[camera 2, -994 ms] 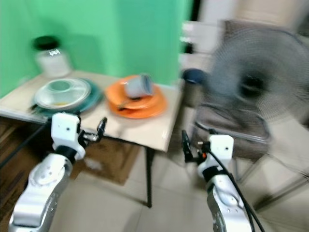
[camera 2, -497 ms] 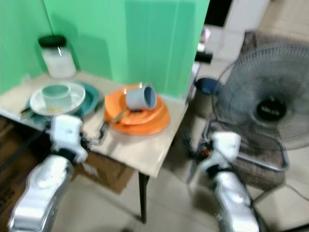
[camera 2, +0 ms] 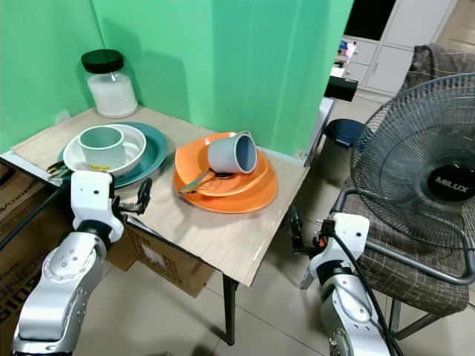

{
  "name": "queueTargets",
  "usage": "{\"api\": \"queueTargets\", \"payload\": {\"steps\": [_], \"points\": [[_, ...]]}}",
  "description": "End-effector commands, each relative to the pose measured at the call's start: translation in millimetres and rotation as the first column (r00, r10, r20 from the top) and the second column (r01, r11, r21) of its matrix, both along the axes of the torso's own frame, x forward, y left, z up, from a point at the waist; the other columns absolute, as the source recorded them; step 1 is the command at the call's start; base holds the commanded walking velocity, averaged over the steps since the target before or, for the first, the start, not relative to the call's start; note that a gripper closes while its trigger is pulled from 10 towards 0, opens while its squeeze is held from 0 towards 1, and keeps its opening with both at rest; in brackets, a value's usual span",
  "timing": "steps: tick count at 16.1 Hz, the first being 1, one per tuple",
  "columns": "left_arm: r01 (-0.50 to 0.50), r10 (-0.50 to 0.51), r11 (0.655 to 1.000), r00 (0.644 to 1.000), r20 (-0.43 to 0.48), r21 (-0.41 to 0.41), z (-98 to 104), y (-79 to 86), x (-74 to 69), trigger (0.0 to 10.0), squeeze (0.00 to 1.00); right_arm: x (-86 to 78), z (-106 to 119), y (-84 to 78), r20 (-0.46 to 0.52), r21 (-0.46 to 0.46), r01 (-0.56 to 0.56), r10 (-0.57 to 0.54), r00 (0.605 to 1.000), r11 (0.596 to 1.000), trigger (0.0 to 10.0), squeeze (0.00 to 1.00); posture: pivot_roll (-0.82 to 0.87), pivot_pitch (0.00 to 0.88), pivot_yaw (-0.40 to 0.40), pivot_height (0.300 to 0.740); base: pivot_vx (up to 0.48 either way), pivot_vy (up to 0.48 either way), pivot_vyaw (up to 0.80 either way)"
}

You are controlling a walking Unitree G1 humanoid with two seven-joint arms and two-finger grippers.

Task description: Setting the table

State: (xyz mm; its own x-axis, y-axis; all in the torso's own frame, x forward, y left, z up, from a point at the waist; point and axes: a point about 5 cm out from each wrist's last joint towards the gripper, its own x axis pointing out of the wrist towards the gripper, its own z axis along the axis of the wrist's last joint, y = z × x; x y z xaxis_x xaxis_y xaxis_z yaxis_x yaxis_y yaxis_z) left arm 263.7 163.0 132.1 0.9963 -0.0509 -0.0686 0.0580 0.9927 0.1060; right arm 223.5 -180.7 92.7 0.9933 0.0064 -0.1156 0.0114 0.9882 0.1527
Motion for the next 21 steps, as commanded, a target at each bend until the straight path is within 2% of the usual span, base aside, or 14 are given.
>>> {"api": "queueTargets", "payload": {"steps": [1, 6, 9, 10, 11, 12, 15, 17, 18, 19, 20, 21], "points": [[0.001, -0.001, 1.0, 1.0, 0.002, -0.003, 2.3, 0.2, 0.9, 10.0, 0.0, 0.6, 7.1, 1.5, 0.022, -0.009, 0.0, 0.0, 1.0, 1.0, 10.0, 0.0, 0.02, 0.0, -0.003, 0.74, 0.0, 0.0, 0.0], [0.051, -0.05, 0.998, 0.998, 0.025, -0.022, 8.2, -3.2, 3.2, 10.0, 0.0, 6.7, 11.0, 5.9, 0.003, 0.028, -0.059, 0.059, 0.998, 0.998, 10.0, 0.0, 0.02, 0.0, -0.008, 0.74, 0.0, 0.0, 0.0], [0.11, -0.109, 0.994, 0.993, 0.038, -0.021, 11.0, -7.2, 2.1, 10.0, 0.0, 11.5, 18.5, 8.8, 0.021, -0.008, -0.126, 0.126, 0.992, 0.992, 10.0, 0.0, 0.03, 0.0, -0.012, 0.74, 0.0, 0.0, 0.0], [0.173, -0.173, 0.985, 0.984, 0.039, 0.007, 11.9, -9.9, 0.8, 10.0, 0.0, 14.9, 25.7, 10.5, 0.05, 0.016, -0.171, 0.17, 0.984, 0.985, 10.0, 0.61, 0.03, 0.0, -0.012, 0.74, 0.0, 0.0, 0.0], [0.228, -0.23, 0.973, 0.972, 0.039, 0.042, 12.7, -10.9, -0.3, 10.0, 0.0, 19.0, 31.4, 11.5, 0.059, 0.013, -0.212, 0.211, 0.976, 0.977, 10.0, 1.0, 0.03, 0.0, -0.013, 0.74, 0.0, 0.0, 0.0], [0.285, -0.288, 0.955, 0.957, 0.023, 0.087, 12.4, -8.4, -0.8, 10.0, 0.0, 24.8, 40.3, 13.4, 0.075, 0.007, -0.277, 0.276, 0.958, 0.961, 10.0, 1.0, 0.03, 0.0, -0.014, 0.74, 0.0, 0.0, 0.0], [0.317, -0.32, 0.939, 0.947, 0.005, 0.134, 12.3, -1.3, 0.0, 10.0, 0.0, 33.3, 51.4, 17.7, 0.089, -0.012, -0.358, 0.358, 0.93, 0.934, 10.0, 1.0, 0.03, 0.0, -0.014, 0.74, 0.0, 0.0, 0.0], [0.359, -0.361, 0.92, 0.932, -0.014, 0.161, 12.2, 2.6, 2.1, 10.0, 0.0, 50.7, 62.4, 28.1, 0.122, -0.014, -0.402, 0.401, 0.908, 0.915, 10.0, 1.0, 0.03, 0.0, -0.011, 0.74, 0.0, 0.0, 0.0], [0.435, -0.436, 0.887, 0.899, -0.031, 0.154, 12.8, -1.1, 0.2, 10.0, 0.14, 64.4, 63.2, 36.8, 0.109, -0.023, -0.422, 0.421, 0.9, 0.907, 10.0, 1.0, 0.03, 0.0, -0.008, 0.74, 0.0, 0.0, 0.0], [0.528, -0.526, 0.84, 0.849, -0.054, 0.127, 13.0, -6.2, -2.9, 10.0, 1.0, 77.9, 59.6, 45.7, 0.073, -0.027, -0.452, 0.453, 0.889, 0.892, 10.0, 1.0, 0.03, 0.0, -0.006, 0.74, 0.0, 0.0, 0.0], [0.573, -0.57, 0.812, 0.82, -0.058, 0.115, 14.6, -8.8, -3.5, 10.0, 1.0, 85.9, 56.4, 52.0, 0.051, -0.033, -0.488, 0.49, 0.87, 0.872, 10.0, 1.0, 0.03, 0.0, -0.007, 0.74, 0.0, 0.0, 0.0], [0.578, -0.575, 0.807, 0.816, -0.058, 0.119, 15.6, -9.1, -2.7, 10.0, 1.0, 89.0, 54.6, 54.3, 0.037, -0.041, -0.5, 0.501, 0.864, 0.865, 10.0, 1.0, 0.03, 0.0, -0.007, 0.74, 0.0, 0.0, 0.0]]}}
